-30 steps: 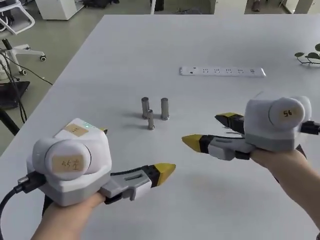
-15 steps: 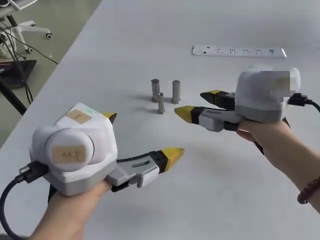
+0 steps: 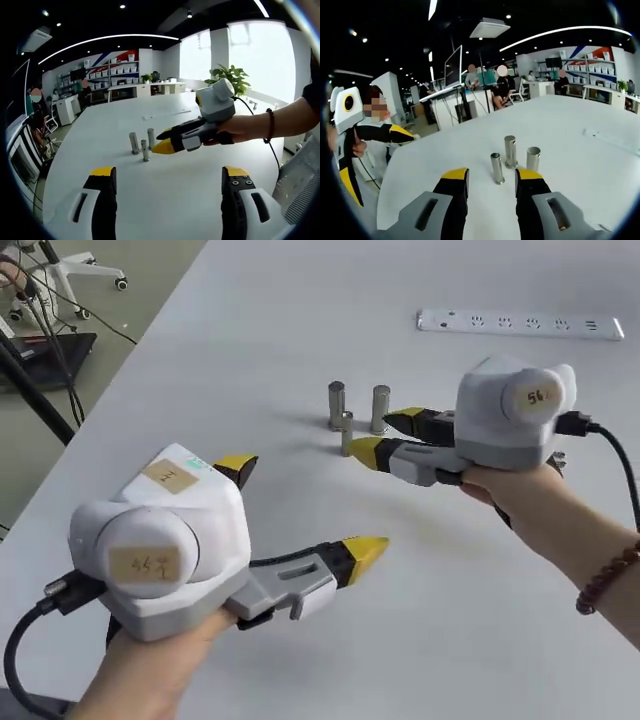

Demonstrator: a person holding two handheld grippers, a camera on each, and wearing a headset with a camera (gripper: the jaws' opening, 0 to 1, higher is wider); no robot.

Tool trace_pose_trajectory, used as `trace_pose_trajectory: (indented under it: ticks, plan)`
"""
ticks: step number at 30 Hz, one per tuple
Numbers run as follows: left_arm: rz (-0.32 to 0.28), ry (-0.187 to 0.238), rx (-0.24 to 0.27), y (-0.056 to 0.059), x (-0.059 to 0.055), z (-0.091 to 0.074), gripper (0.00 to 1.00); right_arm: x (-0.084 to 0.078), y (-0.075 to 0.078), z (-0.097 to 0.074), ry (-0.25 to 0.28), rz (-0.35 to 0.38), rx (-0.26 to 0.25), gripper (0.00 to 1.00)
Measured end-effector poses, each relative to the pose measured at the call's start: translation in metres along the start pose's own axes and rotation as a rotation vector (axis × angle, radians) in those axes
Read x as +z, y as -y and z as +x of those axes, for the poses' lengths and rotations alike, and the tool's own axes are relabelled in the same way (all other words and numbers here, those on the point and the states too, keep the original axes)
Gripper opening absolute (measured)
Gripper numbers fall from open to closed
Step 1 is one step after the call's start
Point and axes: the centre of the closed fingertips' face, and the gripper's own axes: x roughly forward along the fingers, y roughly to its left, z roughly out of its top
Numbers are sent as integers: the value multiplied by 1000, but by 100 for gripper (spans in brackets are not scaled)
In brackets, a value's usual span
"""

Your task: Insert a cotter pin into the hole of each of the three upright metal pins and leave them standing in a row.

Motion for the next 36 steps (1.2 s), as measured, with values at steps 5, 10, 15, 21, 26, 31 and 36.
trace_pose_trajectory:
  ticks: [5, 10, 15, 21, 26, 31, 36]
  plan:
    - [-4, -1, 0, -1, -2, 2, 84, -2, -1, 13, -3, 1, 5, 29]
    - [-4, -4, 5, -1, -2, 2, 83, -3, 2, 26, 5, 19, 10, 23]
    - [-9, -9, 7, -3, -4, 1, 82, -4, 1, 36, 4, 18, 7, 18]
    - [-13, -11, 10, -5, -5, 1, 82, -8, -5, 40, -9, 30, 7, 10]
    - [-15, -6, 17, -6, -3, 0, 82, -9, -3, 41, -16, 37, -8, 7]
    - [-15, -7, 19, -6, -4, -2, 81, -9, -3, 41, -19, 30, -15, 6]
    - [-16, -16, 21, -5, -6, -3, 81, -9, -3, 42, -23, 11, -20, 5]
